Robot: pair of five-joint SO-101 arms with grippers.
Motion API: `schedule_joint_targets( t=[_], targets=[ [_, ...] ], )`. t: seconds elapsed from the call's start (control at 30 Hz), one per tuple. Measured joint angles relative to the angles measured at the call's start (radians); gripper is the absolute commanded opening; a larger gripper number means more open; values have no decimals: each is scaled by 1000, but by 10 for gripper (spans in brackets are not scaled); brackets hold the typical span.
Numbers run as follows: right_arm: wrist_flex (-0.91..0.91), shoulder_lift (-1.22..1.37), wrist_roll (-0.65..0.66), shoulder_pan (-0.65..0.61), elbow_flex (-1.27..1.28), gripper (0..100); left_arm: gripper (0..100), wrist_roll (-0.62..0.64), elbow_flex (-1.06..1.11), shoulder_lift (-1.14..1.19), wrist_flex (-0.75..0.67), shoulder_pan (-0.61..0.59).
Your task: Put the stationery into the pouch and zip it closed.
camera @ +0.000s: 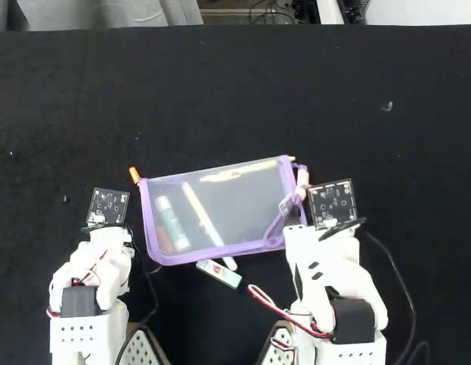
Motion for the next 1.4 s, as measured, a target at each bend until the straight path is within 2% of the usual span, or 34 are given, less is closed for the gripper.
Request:
schedule_joint_targets(
  t=[0.2,0.4,0.67,0.8,1.1,1.4],
  targets=[
    [-44,0,-18,0,0,251,30,0,0,0,0,0],
    [-147,0,-170,0,0,251,30,0,0,0,0,0],
    [-189,12,-189,0,0,251,30,0,0,0,0,0],
    [-212,206,-190,0,-103,251,30,0,0,0,0,0],
    [-187,855,-190,2,-477,248,30,0,0,0,0,0],
    [-186,1376,-235,3,-635,247,30,0,0,0,0,0]
  ],
)
